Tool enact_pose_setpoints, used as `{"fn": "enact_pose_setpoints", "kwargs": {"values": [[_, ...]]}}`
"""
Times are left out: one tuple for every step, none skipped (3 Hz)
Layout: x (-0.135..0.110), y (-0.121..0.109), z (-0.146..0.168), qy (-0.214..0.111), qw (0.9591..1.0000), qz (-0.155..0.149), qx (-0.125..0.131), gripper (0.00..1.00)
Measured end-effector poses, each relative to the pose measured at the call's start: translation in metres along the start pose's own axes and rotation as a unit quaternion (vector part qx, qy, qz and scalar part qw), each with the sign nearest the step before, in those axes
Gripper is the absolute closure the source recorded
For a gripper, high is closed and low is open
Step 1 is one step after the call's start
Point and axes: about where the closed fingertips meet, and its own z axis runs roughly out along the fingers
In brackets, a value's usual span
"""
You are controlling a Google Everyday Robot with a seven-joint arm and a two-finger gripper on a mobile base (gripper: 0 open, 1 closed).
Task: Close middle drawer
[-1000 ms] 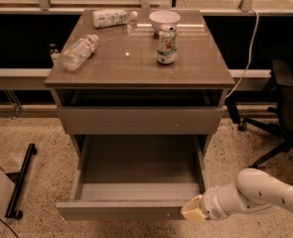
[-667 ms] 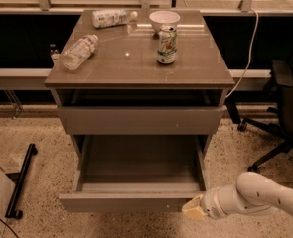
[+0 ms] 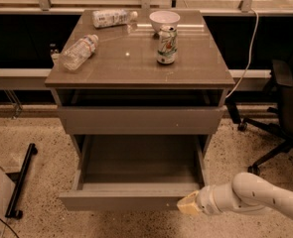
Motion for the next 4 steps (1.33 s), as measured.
{"fn": "enact_pose_setpoints", "kwargs": {"values": [[-0.004,-0.003,0.005,-0.007,1.0000,-0.003,0.002,1.00],[-0.028,-0.028,0.027,-0.037,0.9992,-0.016,0.009,1.00],[-0.028,-0.027,0.028,-0.038,0.9991,-0.016,0.009,1.00],[-0.048,-0.048,0.038,-0.059,0.9977,-0.029,0.020,1.00]]}}
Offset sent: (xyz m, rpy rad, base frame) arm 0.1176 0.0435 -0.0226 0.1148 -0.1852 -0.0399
